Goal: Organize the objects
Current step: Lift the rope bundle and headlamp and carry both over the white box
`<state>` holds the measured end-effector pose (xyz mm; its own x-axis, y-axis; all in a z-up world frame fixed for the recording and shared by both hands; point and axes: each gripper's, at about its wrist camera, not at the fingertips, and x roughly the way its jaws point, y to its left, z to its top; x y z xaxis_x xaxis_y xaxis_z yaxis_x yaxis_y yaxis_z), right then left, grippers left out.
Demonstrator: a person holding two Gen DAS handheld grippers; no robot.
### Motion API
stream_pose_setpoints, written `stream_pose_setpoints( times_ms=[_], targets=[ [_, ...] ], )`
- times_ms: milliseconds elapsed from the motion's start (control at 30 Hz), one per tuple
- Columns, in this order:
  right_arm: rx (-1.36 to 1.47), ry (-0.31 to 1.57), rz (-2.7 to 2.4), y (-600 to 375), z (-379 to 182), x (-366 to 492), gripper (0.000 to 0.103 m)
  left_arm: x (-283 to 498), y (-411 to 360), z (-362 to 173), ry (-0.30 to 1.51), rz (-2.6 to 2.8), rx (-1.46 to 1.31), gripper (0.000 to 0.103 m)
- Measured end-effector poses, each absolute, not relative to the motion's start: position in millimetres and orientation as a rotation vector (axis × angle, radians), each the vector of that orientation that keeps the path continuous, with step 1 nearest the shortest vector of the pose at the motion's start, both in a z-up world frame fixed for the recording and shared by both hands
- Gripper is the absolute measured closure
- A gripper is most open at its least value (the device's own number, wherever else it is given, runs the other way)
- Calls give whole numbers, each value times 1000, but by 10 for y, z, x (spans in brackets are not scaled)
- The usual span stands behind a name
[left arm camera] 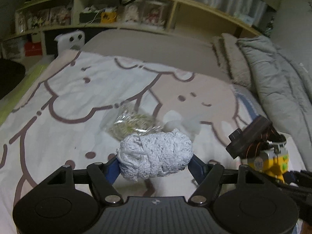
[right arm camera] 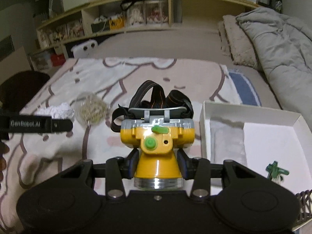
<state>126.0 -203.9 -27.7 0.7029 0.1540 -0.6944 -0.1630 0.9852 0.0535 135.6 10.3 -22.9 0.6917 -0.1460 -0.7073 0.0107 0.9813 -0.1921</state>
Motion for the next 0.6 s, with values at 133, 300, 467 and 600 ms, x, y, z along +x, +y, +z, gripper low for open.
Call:
stream_pose_setpoints(
  times_ms=[133, 300, 467, 600],
  targets=[
    [0, 733, 164, -2182, -84, 1212, 60, 1288, -9, -107, 774, -125, -158, 30],
    [-11, 704, 135, -2508, 80, 1216, 59, 1284, -249, 27, 735, -181, -110, 30],
    [-47, 706, 43, -3014, 44, 1241, 59, 1342, -602, 89, 720, -248, -87, 30],
    [-53, 716, -36, -3520, -57, 1269, 59, 1376, -956, 91, 713, -310, -88, 30]
  ],
)
